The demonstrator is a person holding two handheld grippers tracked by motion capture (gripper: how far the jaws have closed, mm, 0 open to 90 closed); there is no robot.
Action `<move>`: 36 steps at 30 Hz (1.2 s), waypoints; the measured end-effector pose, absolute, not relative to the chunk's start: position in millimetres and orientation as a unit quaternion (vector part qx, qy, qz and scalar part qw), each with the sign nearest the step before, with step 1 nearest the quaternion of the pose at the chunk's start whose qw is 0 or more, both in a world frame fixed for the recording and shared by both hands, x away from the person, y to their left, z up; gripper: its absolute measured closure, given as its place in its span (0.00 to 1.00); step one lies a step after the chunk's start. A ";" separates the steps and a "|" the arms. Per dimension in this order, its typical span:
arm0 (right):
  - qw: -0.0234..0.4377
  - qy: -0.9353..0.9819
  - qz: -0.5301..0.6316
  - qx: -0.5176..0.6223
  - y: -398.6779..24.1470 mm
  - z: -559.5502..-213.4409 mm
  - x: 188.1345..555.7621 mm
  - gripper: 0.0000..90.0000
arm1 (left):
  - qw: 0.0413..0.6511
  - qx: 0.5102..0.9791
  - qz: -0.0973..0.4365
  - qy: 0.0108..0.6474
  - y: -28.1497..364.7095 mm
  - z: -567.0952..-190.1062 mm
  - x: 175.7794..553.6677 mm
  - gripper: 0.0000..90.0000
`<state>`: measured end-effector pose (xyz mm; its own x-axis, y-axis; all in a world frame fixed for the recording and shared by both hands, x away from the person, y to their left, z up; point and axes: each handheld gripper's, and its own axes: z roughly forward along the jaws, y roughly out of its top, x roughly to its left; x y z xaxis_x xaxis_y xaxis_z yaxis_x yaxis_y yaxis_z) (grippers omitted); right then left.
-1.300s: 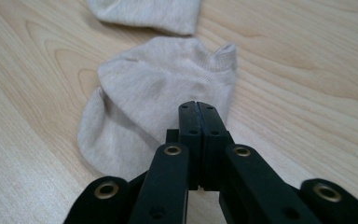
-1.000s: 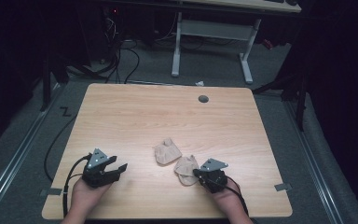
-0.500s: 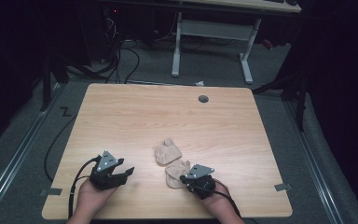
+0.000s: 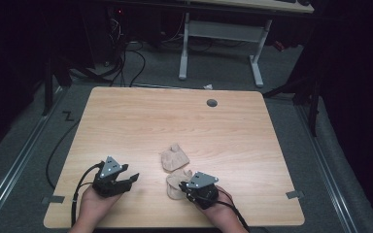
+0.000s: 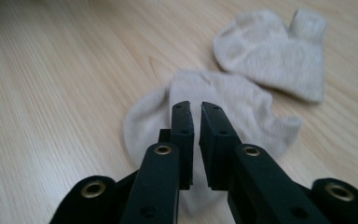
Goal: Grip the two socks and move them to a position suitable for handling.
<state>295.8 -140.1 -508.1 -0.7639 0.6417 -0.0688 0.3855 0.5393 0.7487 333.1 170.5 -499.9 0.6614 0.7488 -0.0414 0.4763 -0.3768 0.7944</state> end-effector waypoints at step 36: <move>0.199 0.845 0.363 0.338 -101.1 -514.5 323.7 0.94 | 0.416 0.813 0.159 0.375 169.4 -499.4 330.9 0.50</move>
